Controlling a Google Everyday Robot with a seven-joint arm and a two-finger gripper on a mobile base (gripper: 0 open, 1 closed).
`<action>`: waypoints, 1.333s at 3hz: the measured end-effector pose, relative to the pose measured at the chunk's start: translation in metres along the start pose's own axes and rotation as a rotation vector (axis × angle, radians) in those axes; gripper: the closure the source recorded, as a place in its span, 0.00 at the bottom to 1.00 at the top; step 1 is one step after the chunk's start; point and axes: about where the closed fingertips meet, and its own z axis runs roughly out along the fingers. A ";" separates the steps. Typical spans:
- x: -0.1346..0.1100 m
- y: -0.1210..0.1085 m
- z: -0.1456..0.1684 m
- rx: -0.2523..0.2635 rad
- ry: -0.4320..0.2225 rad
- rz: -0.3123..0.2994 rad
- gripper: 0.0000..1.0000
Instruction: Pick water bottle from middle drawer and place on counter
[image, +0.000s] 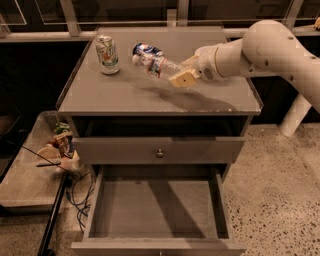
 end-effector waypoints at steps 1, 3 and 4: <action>0.009 -0.008 -0.004 -0.004 0.018 0.023 1.00; 0.025 -0.007 0.011 -0.045 0.068 0.040 1.00; 0.025 -0.007 0.012 -0.046 0.069 0.040 0.83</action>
Offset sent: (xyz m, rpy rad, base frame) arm 0.0114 -0.0206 -0.0205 -0.0148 0.0924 -0.0147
